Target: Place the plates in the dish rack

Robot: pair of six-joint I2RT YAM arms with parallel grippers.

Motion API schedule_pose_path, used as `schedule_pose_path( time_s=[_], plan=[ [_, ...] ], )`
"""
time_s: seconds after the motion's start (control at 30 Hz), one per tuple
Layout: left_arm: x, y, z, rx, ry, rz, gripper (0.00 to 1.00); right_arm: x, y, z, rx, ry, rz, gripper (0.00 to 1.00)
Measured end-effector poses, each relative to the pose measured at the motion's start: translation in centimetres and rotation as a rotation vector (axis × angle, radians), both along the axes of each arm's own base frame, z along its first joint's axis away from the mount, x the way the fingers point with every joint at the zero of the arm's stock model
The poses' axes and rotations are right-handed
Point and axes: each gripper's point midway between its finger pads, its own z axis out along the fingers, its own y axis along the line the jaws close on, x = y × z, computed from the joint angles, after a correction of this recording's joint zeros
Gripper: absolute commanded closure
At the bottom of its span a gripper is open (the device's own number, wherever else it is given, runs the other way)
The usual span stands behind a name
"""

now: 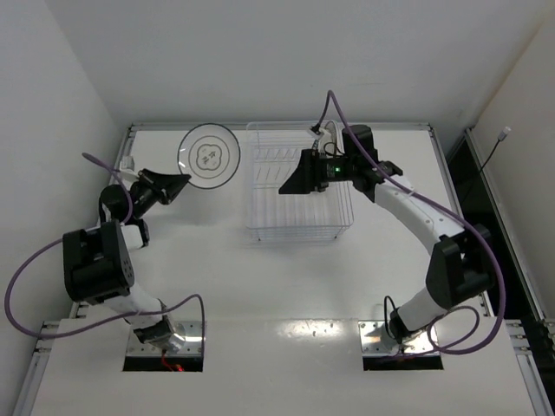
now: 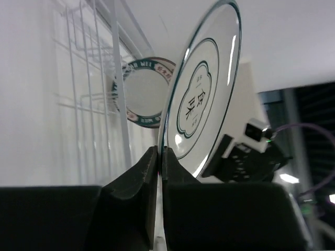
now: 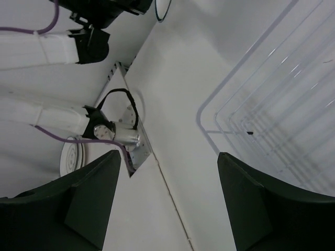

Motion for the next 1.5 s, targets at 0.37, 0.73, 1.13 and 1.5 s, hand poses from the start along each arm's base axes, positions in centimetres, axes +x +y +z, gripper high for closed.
schedule_pose_path(
  time_s=[0.37, 0.73, 1.13, 1.5],
  plan=[
    [0.4, -0.7, -2.4, -0.368, 0.262, -0.087, 1.00, 5.3, 3.4, -3.4, 0.030, 0.079, -0.010, 0.28],
    [-0.6, -4.5, -2.4, -0.335, 0.264, -0.205, 1.00, 10.0, 7.7, -3.2, 0.061, 0.071, -0.017, 0.28],
    [-1.0, -5.3, -0.9, -0.256, 0.162, -0.227, 1.00, 11.2, 8.5, -1.8, 0.087, 0.067, -0.035, 0.30],
    [-1.3, -5.7, -0.8, -0.220, 0.130, -0.245, 1.00, 10.5, 6.9, -3.0, 0.061, 0.086, -0.097, 0.31]
  ],
)
